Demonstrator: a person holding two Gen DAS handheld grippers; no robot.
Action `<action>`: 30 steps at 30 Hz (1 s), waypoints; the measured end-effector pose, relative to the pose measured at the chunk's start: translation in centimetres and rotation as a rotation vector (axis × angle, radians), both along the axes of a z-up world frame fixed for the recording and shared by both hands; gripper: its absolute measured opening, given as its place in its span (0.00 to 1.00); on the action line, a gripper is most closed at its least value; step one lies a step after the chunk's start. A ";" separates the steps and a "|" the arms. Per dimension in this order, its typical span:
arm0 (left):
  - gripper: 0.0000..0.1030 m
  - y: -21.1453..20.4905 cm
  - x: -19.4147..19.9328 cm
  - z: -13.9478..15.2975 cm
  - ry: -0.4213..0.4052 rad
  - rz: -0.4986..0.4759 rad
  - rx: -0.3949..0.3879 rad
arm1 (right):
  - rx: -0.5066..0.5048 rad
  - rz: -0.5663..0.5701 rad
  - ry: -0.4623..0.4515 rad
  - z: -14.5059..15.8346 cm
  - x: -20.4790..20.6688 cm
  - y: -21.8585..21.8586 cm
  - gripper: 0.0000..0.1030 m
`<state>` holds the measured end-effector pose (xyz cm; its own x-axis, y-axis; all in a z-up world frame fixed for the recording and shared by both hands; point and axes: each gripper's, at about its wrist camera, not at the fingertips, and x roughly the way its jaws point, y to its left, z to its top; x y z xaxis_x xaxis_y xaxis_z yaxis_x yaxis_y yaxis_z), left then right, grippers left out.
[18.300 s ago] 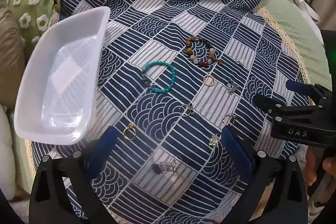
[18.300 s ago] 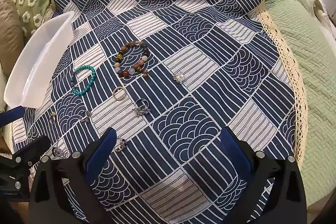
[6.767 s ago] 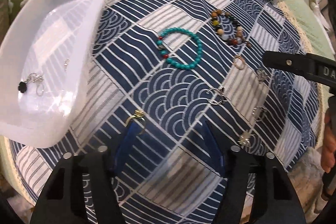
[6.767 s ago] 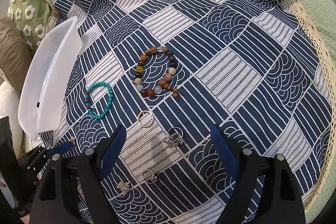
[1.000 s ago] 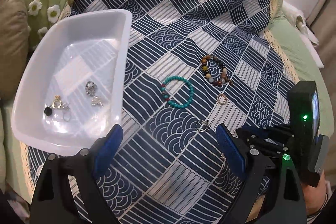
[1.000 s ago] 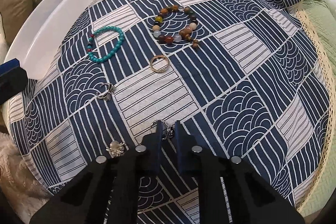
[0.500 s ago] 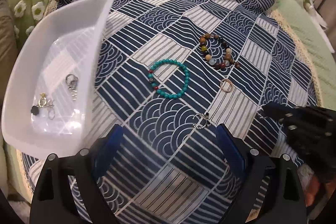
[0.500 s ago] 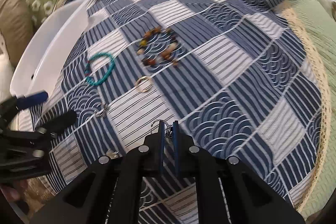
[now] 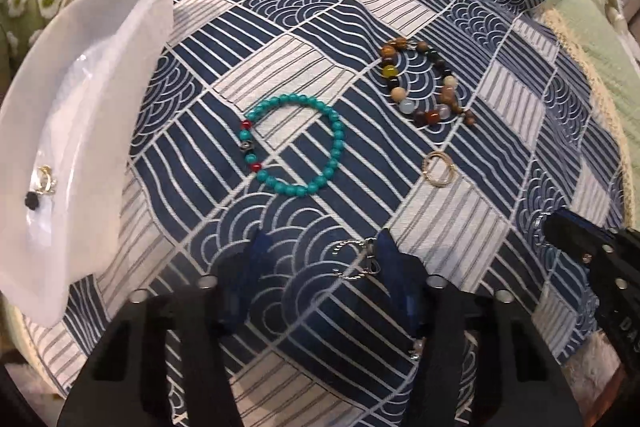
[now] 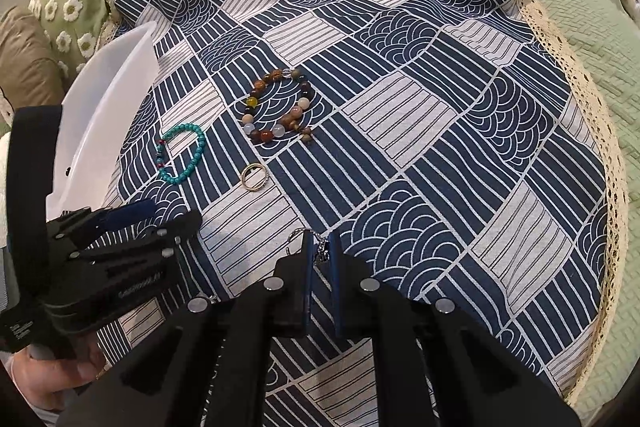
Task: Organize jewelry
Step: 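Grasp a silver dangle earring with the right gripper while the left grasps a silver twisted hoop, then carry both held earrings into the white tray and open both grippers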
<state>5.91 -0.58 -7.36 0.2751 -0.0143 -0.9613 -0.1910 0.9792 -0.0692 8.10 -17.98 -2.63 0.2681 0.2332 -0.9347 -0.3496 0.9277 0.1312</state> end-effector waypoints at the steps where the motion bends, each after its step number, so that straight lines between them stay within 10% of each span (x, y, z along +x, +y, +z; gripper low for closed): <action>1: 0.39 -0.1 0.0 0.1 -0.003 -0.002 0.011 | 0.000 0.001 0.000 0.0 0.0 0.0 0.09; 4: 0.20 0.1 0.0 0.3 -0.004 -0.006 0.007 | 0.004 0.001 0.001 0.0 0.0 0.0 0.09; 21: 0.20 2.1 -2.7 6.1 -0.139 -0.014 -0.082 | 0.033 0.016 -0.013 1.2 -0.5 1.0 0.09; 30: 0.20 11.2 -5.5 11.3 -0.263 0.069 -0.088 | 0.117 0.222 -0.073 6.2 -3.0 10.9 0.09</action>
<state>0.44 10.59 3.97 0.5178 -0.0669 -0.8529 -0.2215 0.9525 -0.2092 5.08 -7.06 3.61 0.2636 0.3997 -0.8779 -0.5558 0.8068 0.2004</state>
